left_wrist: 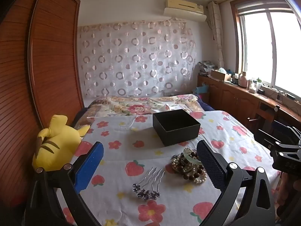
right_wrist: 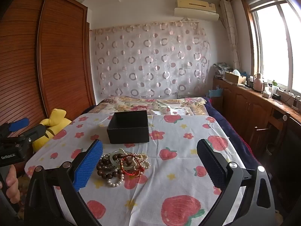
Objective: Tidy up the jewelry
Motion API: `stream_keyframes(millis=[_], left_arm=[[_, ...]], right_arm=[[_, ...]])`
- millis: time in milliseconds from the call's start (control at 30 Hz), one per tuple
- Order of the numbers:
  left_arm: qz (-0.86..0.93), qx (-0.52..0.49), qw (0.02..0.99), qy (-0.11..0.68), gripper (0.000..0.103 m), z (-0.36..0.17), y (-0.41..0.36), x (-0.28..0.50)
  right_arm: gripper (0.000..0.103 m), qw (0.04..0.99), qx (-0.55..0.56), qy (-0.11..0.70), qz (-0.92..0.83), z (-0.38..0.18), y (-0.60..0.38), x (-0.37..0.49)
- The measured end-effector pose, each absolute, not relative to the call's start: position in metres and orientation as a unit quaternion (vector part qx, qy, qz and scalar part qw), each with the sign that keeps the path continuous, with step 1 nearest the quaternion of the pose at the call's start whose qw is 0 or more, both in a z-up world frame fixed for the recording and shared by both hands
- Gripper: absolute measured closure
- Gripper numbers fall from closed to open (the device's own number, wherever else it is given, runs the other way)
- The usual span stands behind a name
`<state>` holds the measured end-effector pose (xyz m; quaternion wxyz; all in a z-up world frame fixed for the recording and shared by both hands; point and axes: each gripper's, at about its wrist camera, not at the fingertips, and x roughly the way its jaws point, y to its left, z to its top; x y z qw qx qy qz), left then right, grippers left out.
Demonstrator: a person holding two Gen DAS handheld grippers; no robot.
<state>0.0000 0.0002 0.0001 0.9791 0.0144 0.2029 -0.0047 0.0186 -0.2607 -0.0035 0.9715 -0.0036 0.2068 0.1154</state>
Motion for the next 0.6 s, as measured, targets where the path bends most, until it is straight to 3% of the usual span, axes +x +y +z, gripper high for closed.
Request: stream_keyframes(millis=[600], left_arm=[[-0.005, 0.015, 0.979, 0.201, 0.007, -0.0001, 0.0, 0.0002]], right_arm=[[0.002, 0.972, 0.002, 0.205, 0.116, -0.003, -0.2621, 0.0181]])
